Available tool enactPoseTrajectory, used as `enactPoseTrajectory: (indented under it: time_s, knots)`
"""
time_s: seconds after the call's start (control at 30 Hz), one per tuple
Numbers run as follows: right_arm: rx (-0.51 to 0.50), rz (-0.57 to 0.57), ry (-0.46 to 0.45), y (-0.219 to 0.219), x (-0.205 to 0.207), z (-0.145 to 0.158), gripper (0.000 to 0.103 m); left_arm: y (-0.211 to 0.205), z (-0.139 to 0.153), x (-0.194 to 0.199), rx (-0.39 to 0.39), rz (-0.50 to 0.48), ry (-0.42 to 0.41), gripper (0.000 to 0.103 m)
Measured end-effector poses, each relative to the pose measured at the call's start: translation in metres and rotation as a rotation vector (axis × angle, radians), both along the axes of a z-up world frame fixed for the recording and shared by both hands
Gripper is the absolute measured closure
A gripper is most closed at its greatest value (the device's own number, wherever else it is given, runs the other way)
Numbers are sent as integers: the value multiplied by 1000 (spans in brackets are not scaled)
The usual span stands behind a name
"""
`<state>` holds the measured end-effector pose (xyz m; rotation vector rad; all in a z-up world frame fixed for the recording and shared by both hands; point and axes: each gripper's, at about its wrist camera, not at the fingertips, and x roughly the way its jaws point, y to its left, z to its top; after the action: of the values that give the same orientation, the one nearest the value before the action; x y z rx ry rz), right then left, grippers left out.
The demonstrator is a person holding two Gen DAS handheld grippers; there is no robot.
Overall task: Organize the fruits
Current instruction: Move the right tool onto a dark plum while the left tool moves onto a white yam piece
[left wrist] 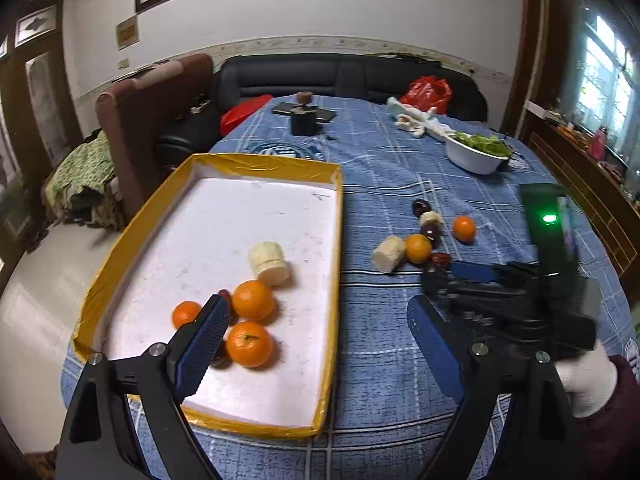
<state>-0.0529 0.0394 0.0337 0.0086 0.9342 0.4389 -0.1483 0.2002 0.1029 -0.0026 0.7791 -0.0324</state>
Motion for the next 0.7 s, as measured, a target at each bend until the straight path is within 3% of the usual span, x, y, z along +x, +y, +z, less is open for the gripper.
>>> enactPoseTrajectory:
  time_s: [0.07,0.13,0.37,0.4,0.53,0.7]
  knots:
    - [-19,0,-12,6,0,-3,52,-5,-2,3,-5,-28,3,13]
    - [-16,7,-20,7,-2,-3,72,-12,-4,9,-3,-53,15,13]
    - [59,-40,-36,-14,-3,1,73,-40,-13,28,9,-155,44,15]
    - [63,-56,-39,-20,-3,3,73,-46,-14,33,20,-173,46,18]
    - [107,-144,-27,-50,4,6,73,-71,-25,57,73,-250,84,49]
    - [163,-232,9,-78,14,4,73,-86,-47,96,122,-254,139,53]
